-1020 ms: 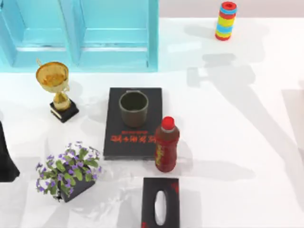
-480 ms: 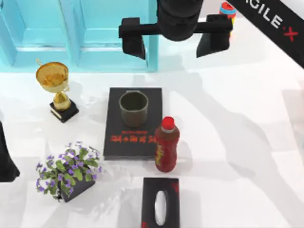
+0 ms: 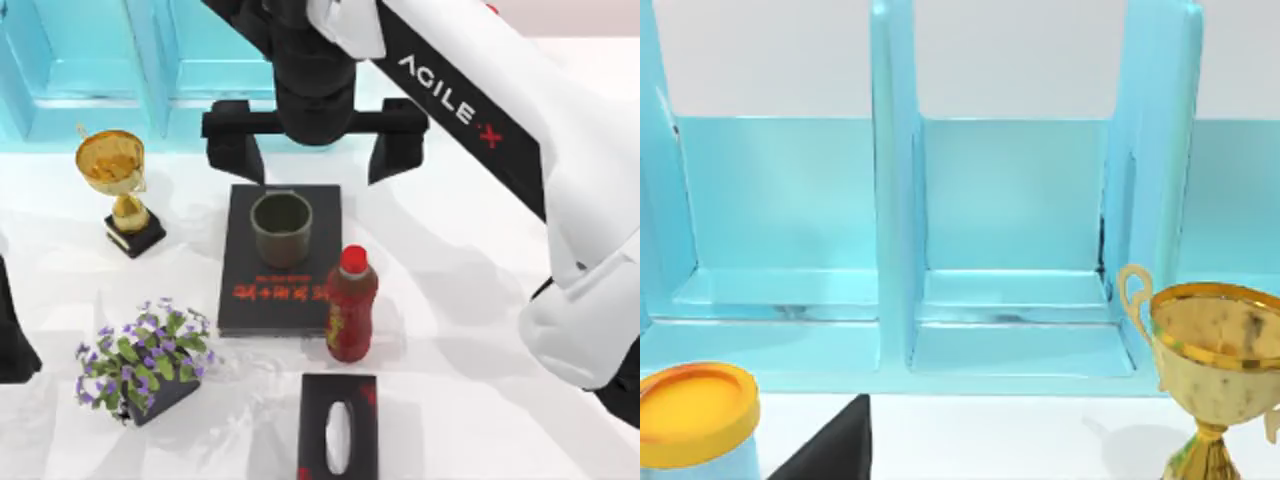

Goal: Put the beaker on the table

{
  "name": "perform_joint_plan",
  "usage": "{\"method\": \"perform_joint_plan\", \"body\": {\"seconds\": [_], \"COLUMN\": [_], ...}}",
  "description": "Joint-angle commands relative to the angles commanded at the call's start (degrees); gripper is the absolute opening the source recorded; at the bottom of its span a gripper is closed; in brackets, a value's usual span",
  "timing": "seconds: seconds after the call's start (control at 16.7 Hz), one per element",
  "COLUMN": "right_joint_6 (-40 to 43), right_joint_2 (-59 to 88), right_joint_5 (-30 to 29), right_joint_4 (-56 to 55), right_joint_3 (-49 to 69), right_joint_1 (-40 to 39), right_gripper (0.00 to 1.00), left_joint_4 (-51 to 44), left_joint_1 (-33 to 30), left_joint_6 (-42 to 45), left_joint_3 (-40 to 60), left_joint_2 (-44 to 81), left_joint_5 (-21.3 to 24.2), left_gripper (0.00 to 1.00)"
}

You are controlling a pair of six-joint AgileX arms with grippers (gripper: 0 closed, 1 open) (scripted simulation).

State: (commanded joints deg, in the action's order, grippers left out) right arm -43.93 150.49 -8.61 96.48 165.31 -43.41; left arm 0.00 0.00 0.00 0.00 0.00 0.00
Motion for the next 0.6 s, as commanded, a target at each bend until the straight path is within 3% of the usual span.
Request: {"method": "perform_joint_plan", "body": {"seconds": [0.6], "right_joint_6": [0.12], "right_joint_2": [-0.21], "right_joint_5": [0.19], "right_joint_4": [-3.54], "right_joint_3": [-3.34], "right_joint_1": [0.34], "right_gripper": [1.0], "left_joint_4": [0.0], "left_joint_1": [0.0], "left_joint_6": [0.0], "left_joint_3": [0.0], "left_joint_2": [0.0], "left_joint_5": [0.0], "left_gripper": [1.0]}}
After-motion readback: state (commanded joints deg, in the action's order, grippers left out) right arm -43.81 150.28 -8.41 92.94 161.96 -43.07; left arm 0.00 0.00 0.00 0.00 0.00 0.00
